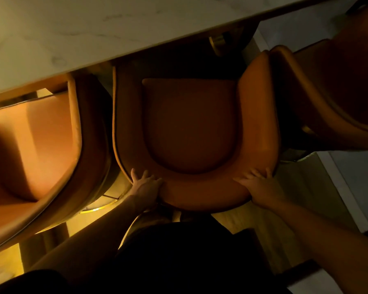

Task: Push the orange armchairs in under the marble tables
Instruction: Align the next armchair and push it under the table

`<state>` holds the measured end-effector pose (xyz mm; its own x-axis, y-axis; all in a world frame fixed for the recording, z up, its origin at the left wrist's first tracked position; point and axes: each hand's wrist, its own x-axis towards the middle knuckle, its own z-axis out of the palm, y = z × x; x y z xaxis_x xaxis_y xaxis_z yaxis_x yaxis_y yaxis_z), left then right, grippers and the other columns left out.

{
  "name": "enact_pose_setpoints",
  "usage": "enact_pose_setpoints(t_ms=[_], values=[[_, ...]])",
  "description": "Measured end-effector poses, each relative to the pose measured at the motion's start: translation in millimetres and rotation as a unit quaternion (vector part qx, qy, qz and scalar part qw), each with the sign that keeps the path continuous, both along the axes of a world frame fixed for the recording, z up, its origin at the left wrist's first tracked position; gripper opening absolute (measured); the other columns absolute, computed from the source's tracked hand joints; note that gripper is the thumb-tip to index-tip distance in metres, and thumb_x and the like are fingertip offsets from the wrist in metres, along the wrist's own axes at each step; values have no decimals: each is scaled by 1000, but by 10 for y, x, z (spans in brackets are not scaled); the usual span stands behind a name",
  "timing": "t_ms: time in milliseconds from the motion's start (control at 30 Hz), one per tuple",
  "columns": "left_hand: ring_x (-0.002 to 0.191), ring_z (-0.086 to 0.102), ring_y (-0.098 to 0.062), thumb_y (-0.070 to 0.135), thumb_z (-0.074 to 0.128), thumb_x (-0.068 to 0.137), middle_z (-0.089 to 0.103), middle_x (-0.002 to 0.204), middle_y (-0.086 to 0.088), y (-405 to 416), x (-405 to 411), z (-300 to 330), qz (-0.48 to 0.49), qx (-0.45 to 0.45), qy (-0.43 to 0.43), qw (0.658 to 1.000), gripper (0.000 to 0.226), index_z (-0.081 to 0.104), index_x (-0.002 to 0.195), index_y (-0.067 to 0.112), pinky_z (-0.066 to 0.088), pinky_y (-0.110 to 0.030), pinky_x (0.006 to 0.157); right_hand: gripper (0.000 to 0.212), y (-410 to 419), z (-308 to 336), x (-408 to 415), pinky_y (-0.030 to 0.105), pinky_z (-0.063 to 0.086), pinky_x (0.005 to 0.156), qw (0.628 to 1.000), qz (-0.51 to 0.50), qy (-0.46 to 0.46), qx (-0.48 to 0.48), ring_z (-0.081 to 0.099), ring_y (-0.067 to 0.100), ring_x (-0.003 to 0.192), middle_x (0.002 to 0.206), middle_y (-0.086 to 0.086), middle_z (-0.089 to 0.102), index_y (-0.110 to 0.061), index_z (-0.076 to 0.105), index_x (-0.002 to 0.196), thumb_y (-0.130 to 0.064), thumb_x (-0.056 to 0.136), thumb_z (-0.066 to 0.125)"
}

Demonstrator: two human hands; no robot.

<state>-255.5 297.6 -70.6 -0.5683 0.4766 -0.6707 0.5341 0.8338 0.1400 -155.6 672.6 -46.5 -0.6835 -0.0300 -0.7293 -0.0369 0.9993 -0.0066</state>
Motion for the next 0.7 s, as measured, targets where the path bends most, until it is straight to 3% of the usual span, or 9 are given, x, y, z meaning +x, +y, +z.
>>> enact_pose_setpoints(t_ms=[333, 700], values=[[143, 19, -33, 49, 75, 74, 38, 150, 2, 96, 89, -12, 10, -26, -19, 999, 83, 34, 145, 35, 9, -78, 107, 92, 171, -23, -145, 71, -2, 114, 1000, 25, 9, -7, 5, 31, 152, 164, 4, 19, -46, 14, 152, 2, 87, 58], [144, 13, -36, 41, 74, 77, 34, 152, -3, 116, 134, 31, 19, -15, -13, 1000, 85, 30, 148, 32, 5, -79, 106, 97, 138, -32, -103, 69, -10, 113, 1000, 6, -1, 0, -5, 32, 152, 165, 5, 12, -44, 10, 153, 6, 84, 57]])
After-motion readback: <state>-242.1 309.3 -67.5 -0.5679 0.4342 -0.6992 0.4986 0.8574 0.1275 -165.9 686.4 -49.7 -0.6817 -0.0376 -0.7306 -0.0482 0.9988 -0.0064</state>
